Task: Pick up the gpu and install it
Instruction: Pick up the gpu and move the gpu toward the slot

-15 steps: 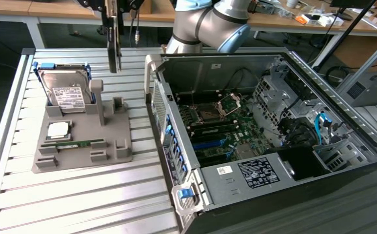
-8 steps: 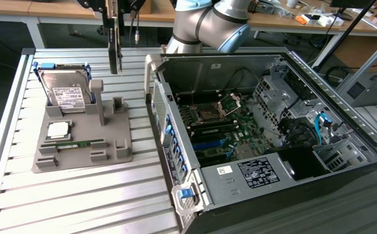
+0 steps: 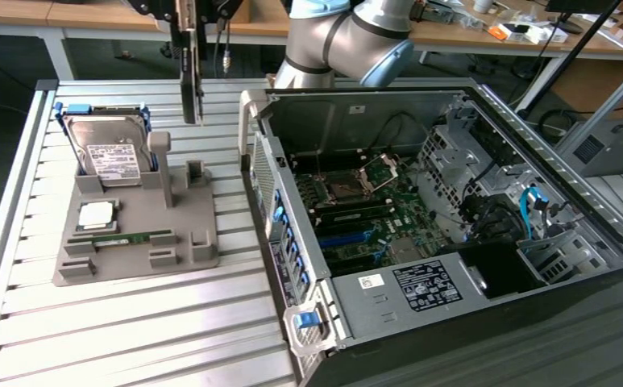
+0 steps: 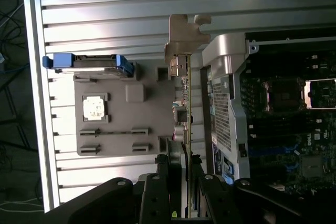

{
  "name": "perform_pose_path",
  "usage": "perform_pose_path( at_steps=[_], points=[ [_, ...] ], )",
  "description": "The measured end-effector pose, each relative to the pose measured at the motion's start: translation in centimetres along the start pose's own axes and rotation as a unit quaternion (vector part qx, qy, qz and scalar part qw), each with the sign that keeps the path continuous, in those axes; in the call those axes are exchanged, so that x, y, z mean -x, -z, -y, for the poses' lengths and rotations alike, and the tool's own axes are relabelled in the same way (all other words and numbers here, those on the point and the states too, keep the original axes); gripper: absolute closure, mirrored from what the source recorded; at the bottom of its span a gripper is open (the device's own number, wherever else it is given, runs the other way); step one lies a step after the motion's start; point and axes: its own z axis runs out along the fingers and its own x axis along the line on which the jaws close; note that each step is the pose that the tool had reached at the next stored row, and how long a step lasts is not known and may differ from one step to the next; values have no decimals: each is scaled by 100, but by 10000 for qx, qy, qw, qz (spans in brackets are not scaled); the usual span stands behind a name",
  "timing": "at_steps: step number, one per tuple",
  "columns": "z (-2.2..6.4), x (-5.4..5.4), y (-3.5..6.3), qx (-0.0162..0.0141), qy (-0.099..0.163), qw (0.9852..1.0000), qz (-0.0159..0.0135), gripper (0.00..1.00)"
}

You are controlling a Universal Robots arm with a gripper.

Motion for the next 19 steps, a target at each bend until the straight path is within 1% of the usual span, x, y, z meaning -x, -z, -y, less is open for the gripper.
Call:
perform_pose_path(
  at_steps=[8, 19],
  points=[
    [8, 13, -1, 0, 0, 10000, 0, 73],
    [7, 65, -3, -2, 0, 10000, 0, 73]
  ],
)
